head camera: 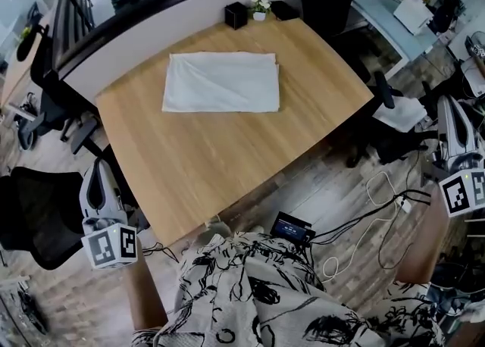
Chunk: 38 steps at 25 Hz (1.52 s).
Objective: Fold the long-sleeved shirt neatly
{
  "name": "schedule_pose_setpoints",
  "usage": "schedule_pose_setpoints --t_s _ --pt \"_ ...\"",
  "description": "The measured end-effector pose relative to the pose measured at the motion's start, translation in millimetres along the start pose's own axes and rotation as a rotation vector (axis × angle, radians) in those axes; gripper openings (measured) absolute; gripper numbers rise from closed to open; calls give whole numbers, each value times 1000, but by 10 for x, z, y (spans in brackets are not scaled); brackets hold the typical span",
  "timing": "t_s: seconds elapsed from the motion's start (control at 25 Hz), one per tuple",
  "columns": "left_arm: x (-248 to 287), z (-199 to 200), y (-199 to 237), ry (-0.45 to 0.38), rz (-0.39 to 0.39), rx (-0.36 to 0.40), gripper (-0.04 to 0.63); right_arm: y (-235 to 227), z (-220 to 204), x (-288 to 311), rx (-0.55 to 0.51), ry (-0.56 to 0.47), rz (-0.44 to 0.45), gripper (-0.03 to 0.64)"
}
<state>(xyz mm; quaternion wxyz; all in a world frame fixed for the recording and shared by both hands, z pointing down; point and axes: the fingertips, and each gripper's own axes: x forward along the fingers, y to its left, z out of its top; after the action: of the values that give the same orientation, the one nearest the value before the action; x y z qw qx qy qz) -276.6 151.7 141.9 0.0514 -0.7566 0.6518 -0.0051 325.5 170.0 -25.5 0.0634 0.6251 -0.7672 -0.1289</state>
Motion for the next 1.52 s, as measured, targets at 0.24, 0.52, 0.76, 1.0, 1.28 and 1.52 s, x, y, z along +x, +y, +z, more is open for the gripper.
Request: schedule_pose_setpoints --t_s 0.24,0.52,0.76,1.0,1.28,1.52 --pt "-15 156 11 -20 20 26 3 21 -455 -148 11 31 -38 11" --pt "-207 206 41 -36 25 63 3 406 -920 -253 53 34 -80 11" --pt "-399 44 242 -20 74 28 3 750 -1268 -275 142 12 -83 11" --pt "-566 -162 317 15 105 18 3 1046 -1515 -284 218 11 -76 11" --pt "-612 -313 349 54 137 5 3 1109 -1555 -205 267 3 -93 11" --pt "-577 -353 340 68 146 -13 3 1261 -1590 -135 250 17 -69 11"
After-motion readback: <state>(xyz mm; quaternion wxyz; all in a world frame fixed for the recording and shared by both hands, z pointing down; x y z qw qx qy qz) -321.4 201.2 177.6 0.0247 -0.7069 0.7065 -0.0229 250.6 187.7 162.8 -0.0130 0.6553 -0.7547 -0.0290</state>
